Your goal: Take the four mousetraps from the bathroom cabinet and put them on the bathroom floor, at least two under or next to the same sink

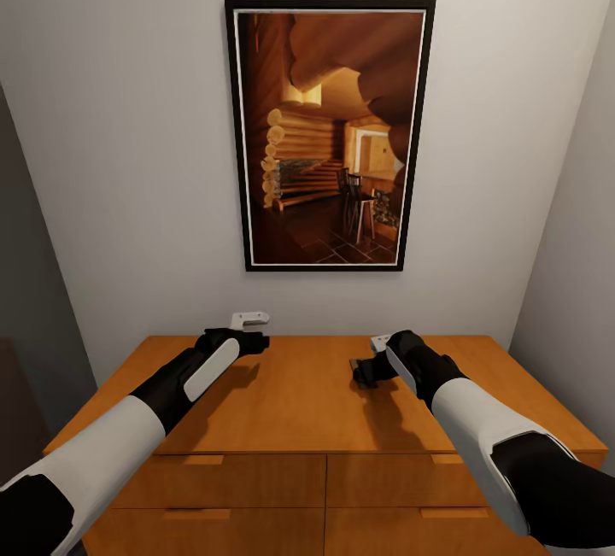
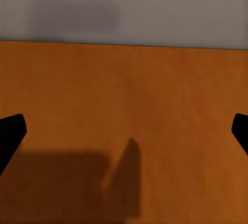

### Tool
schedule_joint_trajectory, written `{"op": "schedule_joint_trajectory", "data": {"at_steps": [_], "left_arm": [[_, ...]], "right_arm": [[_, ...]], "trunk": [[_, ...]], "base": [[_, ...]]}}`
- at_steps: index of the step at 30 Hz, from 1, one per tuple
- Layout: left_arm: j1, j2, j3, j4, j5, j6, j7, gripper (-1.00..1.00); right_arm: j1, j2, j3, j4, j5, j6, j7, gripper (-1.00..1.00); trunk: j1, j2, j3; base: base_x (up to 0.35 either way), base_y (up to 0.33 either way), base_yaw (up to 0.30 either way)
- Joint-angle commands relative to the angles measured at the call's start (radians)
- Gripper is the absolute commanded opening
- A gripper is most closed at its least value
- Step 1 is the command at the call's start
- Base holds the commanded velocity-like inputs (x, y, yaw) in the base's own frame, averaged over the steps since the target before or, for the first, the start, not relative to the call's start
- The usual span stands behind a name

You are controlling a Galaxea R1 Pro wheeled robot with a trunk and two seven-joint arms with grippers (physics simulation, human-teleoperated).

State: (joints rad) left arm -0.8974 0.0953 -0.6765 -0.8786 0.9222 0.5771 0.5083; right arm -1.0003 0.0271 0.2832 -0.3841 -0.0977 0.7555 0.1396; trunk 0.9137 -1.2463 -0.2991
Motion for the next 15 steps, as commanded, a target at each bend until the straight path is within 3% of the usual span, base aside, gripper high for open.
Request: {"op": "schedule_joint_trajectory", "data": {"at_steps": [1, 15], "left_arm": [[-0.001, 0.001, -0.005, -0.002, 0.011, 0.000, 0.010, 1.00], [-0.001, 0.004, -0.005, -0.002, 0.012, 0.000, 0.010, 1.00]], "right_arm": [[0.000, -0.001, 0.011, 0.002, -0.005, 0.004, -0.005, -1.00], [0.000, -0.001, 0.011, 0.001, -0.005, 0.003, -0.007, -1.00]], "trunk": [[0.000, -0.001, -0.002], [0.000, -0.001, -0.002]], "base": [[0.000, 0.000, 0.000], [0.000, 0.000, 0.000]]}}
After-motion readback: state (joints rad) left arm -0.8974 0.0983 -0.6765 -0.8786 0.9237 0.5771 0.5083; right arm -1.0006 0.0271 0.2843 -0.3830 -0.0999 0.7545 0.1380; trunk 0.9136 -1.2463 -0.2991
